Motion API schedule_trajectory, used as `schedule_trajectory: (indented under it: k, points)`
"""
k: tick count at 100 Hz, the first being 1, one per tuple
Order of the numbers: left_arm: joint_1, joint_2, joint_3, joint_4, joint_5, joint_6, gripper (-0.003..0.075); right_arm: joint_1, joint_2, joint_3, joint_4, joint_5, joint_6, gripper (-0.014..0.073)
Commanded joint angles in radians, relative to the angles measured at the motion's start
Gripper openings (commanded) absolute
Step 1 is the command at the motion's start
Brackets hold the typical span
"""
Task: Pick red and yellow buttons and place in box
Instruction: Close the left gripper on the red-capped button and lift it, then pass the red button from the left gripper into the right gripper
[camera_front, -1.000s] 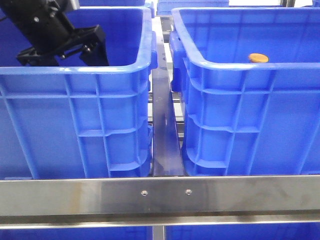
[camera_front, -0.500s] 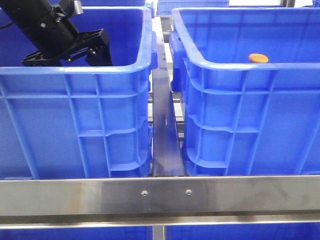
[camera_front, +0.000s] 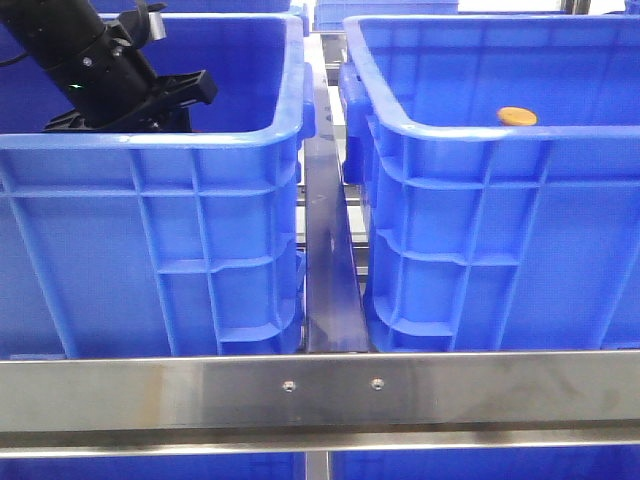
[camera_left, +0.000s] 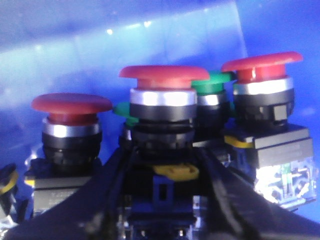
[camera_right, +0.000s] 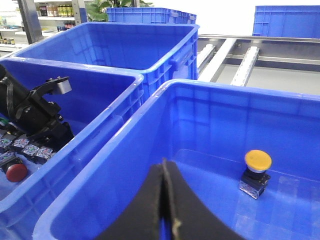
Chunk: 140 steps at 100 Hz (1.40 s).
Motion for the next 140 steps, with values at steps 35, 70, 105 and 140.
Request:
schedule_trajectory:
  k: [35, 70, 105, 140]
  points:
    - [0.000, -0.146, -0.024, -0.032, -0.007, 0.051, -0.0020, -0.004, -0.002, -0.023, 0.037, 0.022, -0.007, -0.0070]
    - [0.000, -0.324, -0.022, -0.200, 0.124, 0.302, -0.0020, -0.004, -0.002, -0.023, 0.038, 0.021, -0.007, -0.0070]
    - [-0.018, -0.381, -0.022, -0.487, 0.393, 0.577, -0.0020, -0.004, -0.002, -0.023, 0.049, 0.021, -0.007, -0.0070]
    - [-0.180, -0.367, -0.022, -0.466, 0.391, 0.584, -0.0020, 0.002, -0.001, -0.046, 0.111, 0.023, -0.007, -0.0067]
